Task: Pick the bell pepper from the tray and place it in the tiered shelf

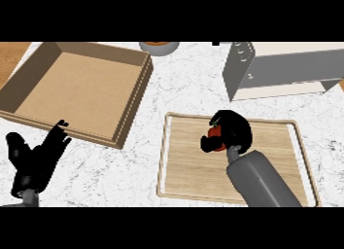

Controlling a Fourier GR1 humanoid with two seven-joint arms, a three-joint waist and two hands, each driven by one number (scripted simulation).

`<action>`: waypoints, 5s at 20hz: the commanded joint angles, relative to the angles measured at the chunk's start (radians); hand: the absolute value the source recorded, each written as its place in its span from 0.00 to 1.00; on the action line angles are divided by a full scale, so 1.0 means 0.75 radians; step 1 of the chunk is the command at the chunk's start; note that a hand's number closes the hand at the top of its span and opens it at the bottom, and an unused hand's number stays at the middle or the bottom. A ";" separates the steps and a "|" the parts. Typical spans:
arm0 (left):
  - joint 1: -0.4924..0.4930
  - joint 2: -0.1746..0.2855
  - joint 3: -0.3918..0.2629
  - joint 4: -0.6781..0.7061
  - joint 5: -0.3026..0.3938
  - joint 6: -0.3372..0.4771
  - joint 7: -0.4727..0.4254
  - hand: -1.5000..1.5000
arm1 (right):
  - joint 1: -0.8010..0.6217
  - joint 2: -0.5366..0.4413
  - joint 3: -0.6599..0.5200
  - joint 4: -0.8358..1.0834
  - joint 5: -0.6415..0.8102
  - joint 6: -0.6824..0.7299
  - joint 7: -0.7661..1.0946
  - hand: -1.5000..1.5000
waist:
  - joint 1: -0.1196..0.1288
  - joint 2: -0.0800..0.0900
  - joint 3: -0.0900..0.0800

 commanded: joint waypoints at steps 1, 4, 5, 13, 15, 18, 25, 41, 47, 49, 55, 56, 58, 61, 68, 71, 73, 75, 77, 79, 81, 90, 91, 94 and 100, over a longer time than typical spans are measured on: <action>-0.055 -0.037 -0.022 0.056 0.018 -0.014 0.048 0.50 | 0.038 -0.059 0.058 -0.086 -0.126 0.181 -0.268 1.00 | -0.022 0.020 -0.012; 0.022 -0.030 -0.014 0.003 0.013 -0.010 0.021 0.50 | 0.116 -0.214 0.115 -0.168 -0.252 0.366 -0.628 1.00 | -0.028 0.017 -0.010; -0.015 -0.015 0.000 0.026 0.004 -0.001 0.035 0.50 | 0.168 -0.232 0.155 -0.261 -0.242 0.380 -0.648 1.00 | -0.051 0.012 -0.012; -0.025 -0.005 0.036 0.047 0.006 -0.018 0.021 0.50 | 0.263 -0.411 -0.075 -0.836 -0.387 0.365 -0.703 1.00 | -0.062 0.009 -0.014; 0.021 -0.050 -0.014 -0.036 -0.019 0.023 0.063 0.50 | 0.189 -0.498 -0.197 -0.947 -0.442 0.433 -0.651 1.00 | -0.056 0.006 -0.013; -0.033 -0.031 -0.005 -0.016 -0.004 -0.001 0.107 0.50 | 0.132 -0.511 -0.349 -1.075 -0.528 0.453 -0.520 1.00 | -0.056 0.011 -0.013; -0.013 -0.085 -0.047 -0.022 -0.058 0.017 0.063 0.50 | -0.063 -0.654 -0.654 -1.262 -0.774 0.631 -0.149 1.00 | -0.031 0.014 -0.014; -0.068 -0.126 -0.024 0.113 -0.091 -0.021 -0.034 0.50 | -0.641 -0.930 -0.851 -0.421 -0.798 0.678 -0.313 1.00 | 0.008 0.030 -0.013; -0.077 -0.117 -0.021 0.047 -0.072 -0.042 0.035 0.50 | -0.765 -0.920 -0.748 -0.121 -0.708 0.677 -0.495 1.00 | 0.024 0.033 -0.013; -0.031 -0.088 -0.011 -0.021 -0.067 -0.054 0.076 0.50 | -0.822 -0.942 -0.737 -0.006 -0.687 0.695 -0.564 1.00 | 0.030 0.030 -0.012; -0.046 -0.109 -0.023 -0.052 -0.090 -0.026 0.116 0.50 | -0.875 -0.917 -0.655 0.208 -0.547 0.620 -0.774 1.00 | 0.029 0.029 -0.012; -0.079 -0.105 0.001 0.051 -0.079 -0.063 0.033 0.50 | -0.923 -0.929 -0.650 0.275 -0.522 0.608 -0.812 1.00 | 0.029 0.034 -0.013; -0.139 -0.136 -0.032 -0.008 -0.094 -0.007 0.148 0.50 | -0.867 -0.895 -0.633 0.313 -0.480 0.536 -0.892 1.00 | 0.024 0.036 -0.011; -0.086 -0.145 -0.026 0.041 -0.123 -0.018 0.040 0.50 | -0.940 -0.886 -0.649 0.473 -0.443 0.472 -0.960 1.00 | 0.028 0.036 -0.012; -0.165 -0.131 0.009 0.058 -0.124 -0.004 0.100 0.50 | -1.045 -0.848 -0.624 0.687 -0.352 0.364 -1.097 1.00 | 0.023 0.036 -0.012; -0.112 -0.108 0.033 0.071 -0.073 -0.086 0.064 0.50 | -1.110 -0.855 -0.650 0.787 -0.353 0.354 -1.165 1.00 | 0.034 0.039 -0.012; -0.090 -0.143 0.007 0.027 -0.107 -0.044 0.059 0.50 | -1.123 -0.861 -0.650 0.857 -0.338 0.353 -1.223 1.00 | 0.039 0.039 -0.012; -0.032 -0.090 0.027 -0.029 -0.073 -0.103 0.103 0.50 | -1.102 -0.893 -0.656 0.860 -0.342 0.386 -1.282 1.00 | 0.031 0.032 -0.011; -0.060 -0.164 -0.029 -0.002 -0.153 -0.025 0.059 0.50 | -1.166 -0.837 -0.634 0.900 -0.313 0.357 -1.233 1.00 | 0.035 0.035 -0.012; -0.106 -0.128 0.017 0.004 -0.102 -0.062 0.096 0.50 | -1.154 -0.907 -0.647 0.929 -0.306 0.374 -1.305 1.00 | 0.030 0.037 -0.012; -0.035 -0.088 0.047 -0.016 -0.088 -0.097 0.079 0.50 | -1.142 -0.893 -0.561 0.910 -0.218 0.355 -1.309 1.00 | 0.034 0.033 -0.012; -0.058 -0.152 0.024 0.034 -0.123 -0.067 0.031 0.50 | -1.251 -0.916 -0.909 1.096 -0.511 0.330 -1.189 0.00 | 0.035 0.043 -0.011; -0.154 -0.135 0.043 0.068 -0.131 -0.043 0.075 0.50 | -1.277 -0.818 -0.924 1.077 -0.539 0.281 -1.127 0.00 | 0.015 0.037 -0.012; -0.128 -0.146 0.032 0.048 -0.126 -0.056 0.078 0.50 | -1.251 -0.836 -1.000 1.109 -0.615 0.308 -1.160 0.00 | 0.013 0.035 -0.012; -0.095 -0.150 0.036 -0.007 -0.116 -0.064 0.104 0.50 | -1.333 -0.935 -1.148 1.155 -0.739 0.261 -1.048 0.00 | 0.024 0.037 -0.011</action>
